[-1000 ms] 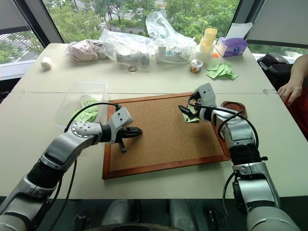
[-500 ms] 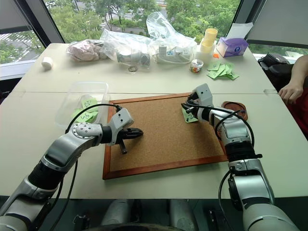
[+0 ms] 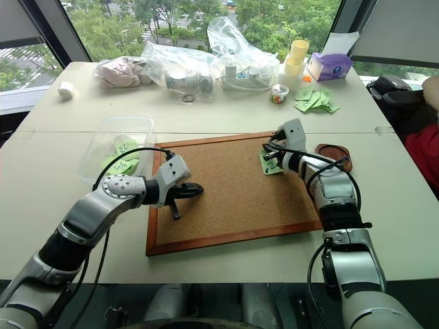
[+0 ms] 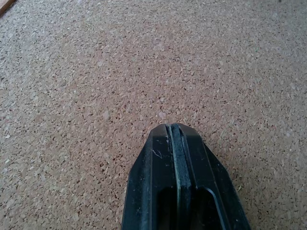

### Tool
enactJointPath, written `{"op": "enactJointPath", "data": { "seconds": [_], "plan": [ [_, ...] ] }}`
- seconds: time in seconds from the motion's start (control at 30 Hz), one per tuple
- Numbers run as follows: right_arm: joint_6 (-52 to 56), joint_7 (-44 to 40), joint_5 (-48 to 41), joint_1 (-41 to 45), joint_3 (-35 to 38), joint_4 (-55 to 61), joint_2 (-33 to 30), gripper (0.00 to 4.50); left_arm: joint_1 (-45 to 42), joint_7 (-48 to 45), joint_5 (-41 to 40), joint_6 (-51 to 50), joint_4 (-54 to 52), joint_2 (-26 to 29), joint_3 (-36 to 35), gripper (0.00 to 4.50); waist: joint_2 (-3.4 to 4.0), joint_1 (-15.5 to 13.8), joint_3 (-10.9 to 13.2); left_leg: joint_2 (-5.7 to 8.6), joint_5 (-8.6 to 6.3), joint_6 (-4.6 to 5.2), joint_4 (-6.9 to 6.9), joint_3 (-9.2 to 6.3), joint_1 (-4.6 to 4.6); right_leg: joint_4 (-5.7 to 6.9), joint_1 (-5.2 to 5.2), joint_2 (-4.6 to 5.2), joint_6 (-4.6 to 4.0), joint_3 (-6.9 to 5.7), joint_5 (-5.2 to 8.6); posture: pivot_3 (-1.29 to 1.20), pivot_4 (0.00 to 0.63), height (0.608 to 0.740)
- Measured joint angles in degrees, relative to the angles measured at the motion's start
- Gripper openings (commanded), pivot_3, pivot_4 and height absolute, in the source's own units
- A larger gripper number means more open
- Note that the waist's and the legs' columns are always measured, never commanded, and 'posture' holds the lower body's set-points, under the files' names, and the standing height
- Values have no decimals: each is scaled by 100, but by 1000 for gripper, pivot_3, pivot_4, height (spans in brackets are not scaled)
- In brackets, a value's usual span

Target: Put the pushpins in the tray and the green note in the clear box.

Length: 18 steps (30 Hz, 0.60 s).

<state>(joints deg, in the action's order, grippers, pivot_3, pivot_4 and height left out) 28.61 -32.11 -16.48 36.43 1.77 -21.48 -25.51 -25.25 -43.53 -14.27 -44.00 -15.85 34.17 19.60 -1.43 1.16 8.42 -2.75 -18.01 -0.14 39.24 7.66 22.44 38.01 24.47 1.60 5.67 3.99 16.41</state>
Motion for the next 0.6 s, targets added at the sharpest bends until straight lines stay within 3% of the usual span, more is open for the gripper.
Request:
{"op": "enactJointPath", "data": {
  "seconds": [0.47,0.6],
  "plan": [
    [-140,376,-59,-104,630,421,-73,17,-43,-174,48,-118,-43,120,2,0,12,92,-7,-3,1,-2,-2,-2,-4,4,-2,-1,0,0,0,0,150,738],
    [34,805,94,-429,1113,643,-792,17,-50,-519,62,192,57,293,20,0,13,70,-6,1,1,-1,-3,-1,-2,-2,-2,5,-1,0,1,0,150,738]
  ]
}}
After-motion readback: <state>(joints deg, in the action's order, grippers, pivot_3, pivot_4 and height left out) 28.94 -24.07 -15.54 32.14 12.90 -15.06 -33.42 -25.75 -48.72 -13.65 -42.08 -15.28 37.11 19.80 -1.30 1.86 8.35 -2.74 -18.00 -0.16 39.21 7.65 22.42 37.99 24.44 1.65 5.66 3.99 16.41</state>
